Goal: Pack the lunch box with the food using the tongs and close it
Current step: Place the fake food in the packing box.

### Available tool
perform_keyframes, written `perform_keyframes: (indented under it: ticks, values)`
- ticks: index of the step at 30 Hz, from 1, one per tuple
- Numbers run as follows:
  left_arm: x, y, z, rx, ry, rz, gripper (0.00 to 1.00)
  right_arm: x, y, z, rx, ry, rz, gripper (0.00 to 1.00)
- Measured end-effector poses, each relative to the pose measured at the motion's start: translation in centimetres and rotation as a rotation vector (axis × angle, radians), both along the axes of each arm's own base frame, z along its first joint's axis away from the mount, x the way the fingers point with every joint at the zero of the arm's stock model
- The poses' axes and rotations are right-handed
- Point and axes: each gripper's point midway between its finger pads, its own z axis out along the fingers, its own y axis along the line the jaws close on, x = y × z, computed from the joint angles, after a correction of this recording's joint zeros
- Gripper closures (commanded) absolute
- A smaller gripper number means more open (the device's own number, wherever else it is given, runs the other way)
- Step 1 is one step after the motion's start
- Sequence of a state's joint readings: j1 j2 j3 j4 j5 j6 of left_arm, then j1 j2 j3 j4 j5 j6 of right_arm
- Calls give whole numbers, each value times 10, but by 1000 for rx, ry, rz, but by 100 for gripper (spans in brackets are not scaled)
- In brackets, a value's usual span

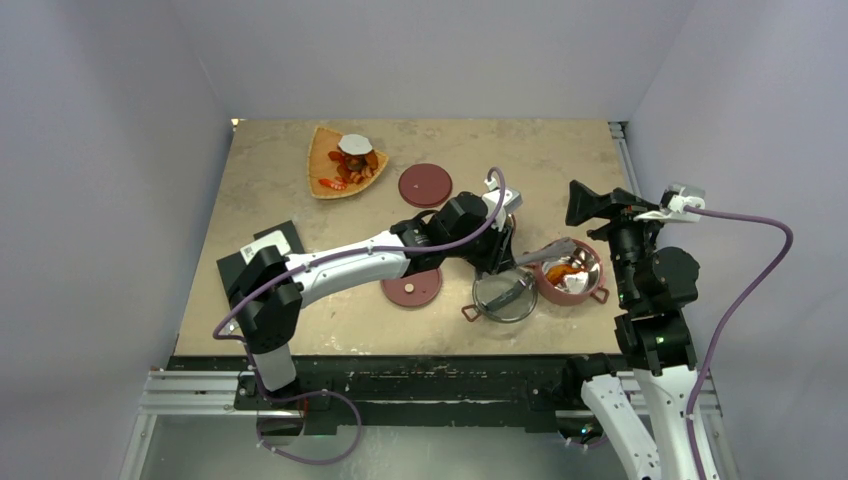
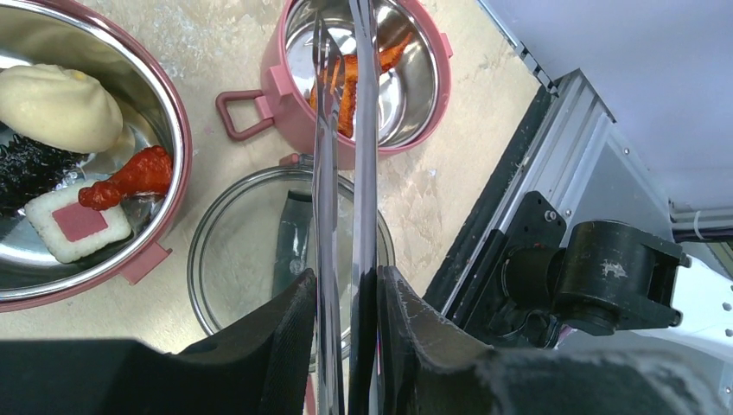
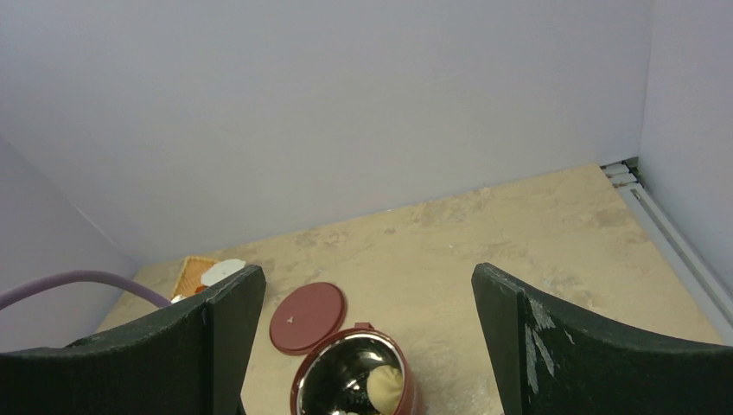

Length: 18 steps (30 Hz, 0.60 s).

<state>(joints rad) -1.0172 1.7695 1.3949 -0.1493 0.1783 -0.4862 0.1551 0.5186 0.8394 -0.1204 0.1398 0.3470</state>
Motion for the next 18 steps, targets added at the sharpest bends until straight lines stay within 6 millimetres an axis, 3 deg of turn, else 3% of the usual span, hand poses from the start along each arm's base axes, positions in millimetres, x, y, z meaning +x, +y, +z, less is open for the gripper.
perform_keyframes:
  ticks: [11,14,18]
  values:
    - [7,4,4,11,-43,25,72,-1,0,1,1,-3,0,7]
    - [12,11,19,11,-94,45,73,-1,0,1,1,-4,0,7]
    - [18,32,54,4,-188,90,73,-2,0,2,1,-7,0,7]
